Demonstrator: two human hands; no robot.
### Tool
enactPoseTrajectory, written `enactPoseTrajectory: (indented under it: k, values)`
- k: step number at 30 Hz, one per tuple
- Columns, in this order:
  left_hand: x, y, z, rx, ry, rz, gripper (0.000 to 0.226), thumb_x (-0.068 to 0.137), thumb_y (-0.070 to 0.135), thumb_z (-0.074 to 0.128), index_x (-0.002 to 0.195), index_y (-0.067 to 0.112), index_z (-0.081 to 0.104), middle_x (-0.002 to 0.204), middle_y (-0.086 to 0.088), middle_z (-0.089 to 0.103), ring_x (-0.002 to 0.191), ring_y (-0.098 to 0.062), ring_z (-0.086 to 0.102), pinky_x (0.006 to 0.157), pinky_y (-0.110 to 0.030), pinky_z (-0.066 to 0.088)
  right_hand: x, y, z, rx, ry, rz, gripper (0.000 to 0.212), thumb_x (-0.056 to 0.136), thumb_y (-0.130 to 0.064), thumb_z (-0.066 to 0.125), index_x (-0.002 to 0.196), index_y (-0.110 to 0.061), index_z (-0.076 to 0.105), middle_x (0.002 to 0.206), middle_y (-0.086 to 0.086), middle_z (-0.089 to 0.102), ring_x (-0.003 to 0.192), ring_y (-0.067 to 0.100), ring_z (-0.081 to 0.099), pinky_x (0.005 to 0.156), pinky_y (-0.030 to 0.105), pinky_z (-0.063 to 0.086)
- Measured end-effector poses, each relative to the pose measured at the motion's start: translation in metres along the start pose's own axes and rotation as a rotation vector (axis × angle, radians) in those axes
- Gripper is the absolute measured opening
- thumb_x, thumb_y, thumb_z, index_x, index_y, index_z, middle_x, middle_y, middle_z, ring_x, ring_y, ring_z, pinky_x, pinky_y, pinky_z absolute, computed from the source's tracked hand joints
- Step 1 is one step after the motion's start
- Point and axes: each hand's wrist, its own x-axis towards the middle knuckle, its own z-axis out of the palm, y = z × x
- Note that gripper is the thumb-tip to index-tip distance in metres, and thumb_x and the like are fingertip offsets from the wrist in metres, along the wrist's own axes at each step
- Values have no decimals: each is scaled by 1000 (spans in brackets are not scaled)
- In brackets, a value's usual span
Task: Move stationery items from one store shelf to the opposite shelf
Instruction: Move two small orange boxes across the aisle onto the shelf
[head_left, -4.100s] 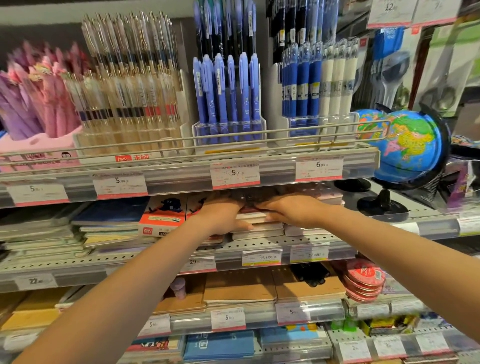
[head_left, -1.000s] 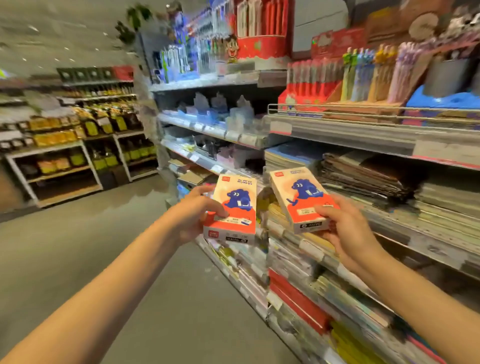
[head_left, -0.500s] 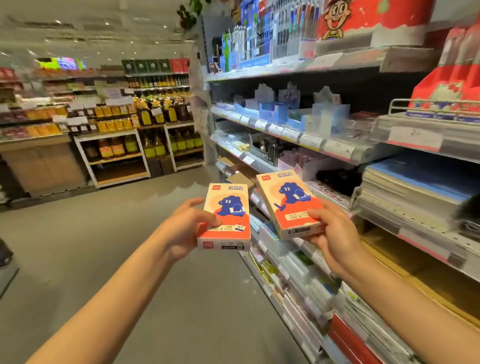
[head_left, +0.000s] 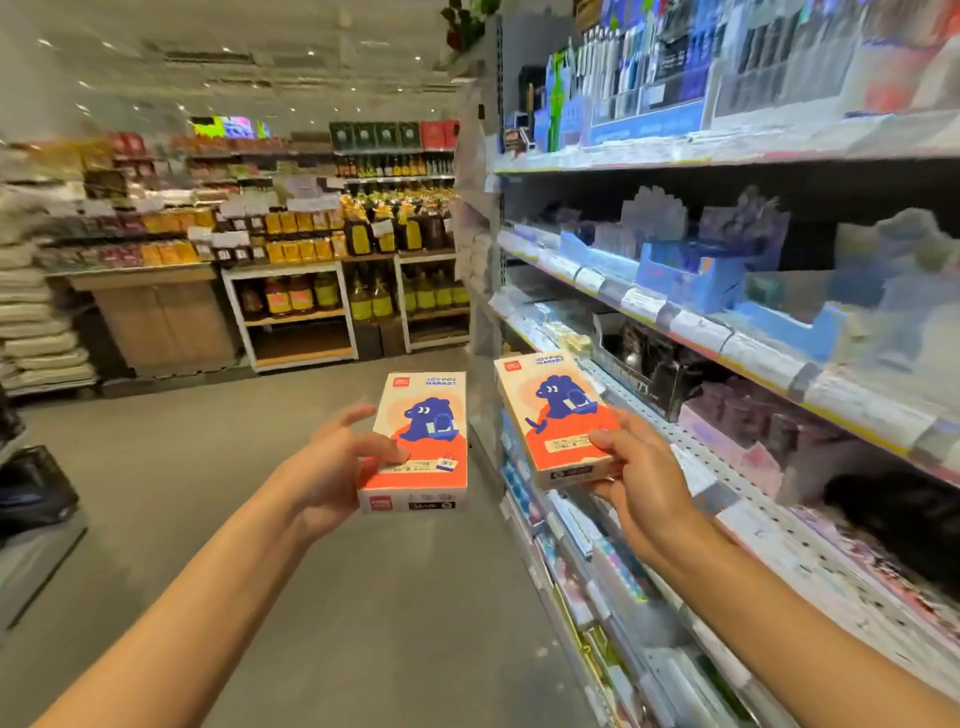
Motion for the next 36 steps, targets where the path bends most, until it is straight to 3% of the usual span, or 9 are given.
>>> enactPoseTrajectory:
  k: [2, 6, 11, 19, 22, 26, 30, 34, 36]
  values:
    - [28, 9, -16, -20, 15, -1, 67, 77, -11, 54, 133, 21, 36, 99, -16, 66, 55, -21, 69, 44, -24, 54, 33, 10, 21, -2, -28, 13, 30, 87, 1, 42, 112, -12, 53, 73, 0, 70, 50, 6, 65, 46, 21, 49]
    - [93, 30, -50, -18, 52, 12, 66, 78, -10, 55, 133, 21, 35, 106, -18, 65, 58, -21, 70, 45, -25, 55, 99, 35, 69, 0, -67, 27, 34, 87, -1, 44, 119, -8, 52, 89, 8, 67, 61, 13, 65, 62, 32, 49]
    - [188, 67, -101, 26, 50, 36, 65, 77, -11, 54, 129, 24, 37, 103, -16, 65, 54, -21, 69, 42, -24, 53, 185, 64, 136, 61, -60, 48, 34, 88, 0, 43, 120, -7, 52, 86, 8, 68, 61, 14, 65, 65, 35, 49]
    - [333, 139, -172, 136, 17, 21, 67, 77, -8, 59, 131, 26, 38, 108, -18, 64, 74, -27, 66, 48, -29, 56, 317, 91, 217, 98, 55, 50, 40, 89, 0, 43, 128, -9, 46, 88, 6, 67, 59, 11, 66, 60, 29, 50]
    - [386, 151, -176, 139, -34, 2, 65, 77, -6, 60, 131, 27, 40, 113, -18, 63, 80, -29, 66, 59, -35, 54, 357, 100, 226, 112, 121, 41, 45, 89, 0, 42, 132, -14, 42, 100, 8, 65, 74, 18, 64, 63, 31, 51]
    - [457, 163, -167, 146, -123, -22, 56, 79, -5, 59, 121, 28, 44, 103, -13, 64, 78, -28, 68, 51, -30, 56, 416, 108, 228, 54, 200, 12, 44, 89, 0, 43, 127, -22, 46, 94, 1, 67, 66, 12, 67, 59, 29, 52]
    - [538, 173, -149, 155, -206, -24, 55, 78, -6, 59, 120, 26, 45, 107, -14, 65, 82, -29, 70, 55, -32, 57, 483, 113, 218, 24, 280, -21, 42, 89, 1, 41, 118, -29, 47, 102, 4, 66, 76, 18, 65, 60, 30, 55]
    - [621, 188, -123, 182, -312, -27, 53, 79, -6, 59, 121, 23, 46, 104, -14, 68, 69, -24, 73, 50, -28, 57, 557, 113, 201, 33, 340, -26, 36, 91, -1, 42, 115, -28, 50, 104, 7, 65, 69, 14, 69, 55, 26, 58]
    - [661, 197, -107, 191, -347, -46, 51, 79, -7, 58, 119, 23, 48, 101, -14, 69, 65, -22, 73, 48, -27, 57, 593, 111, 189, -43, 402, -50, 32, 91, -2, 43, 109, -26, 54, 107, 10, 66, 69, 14, 68, 63, 29, 57]
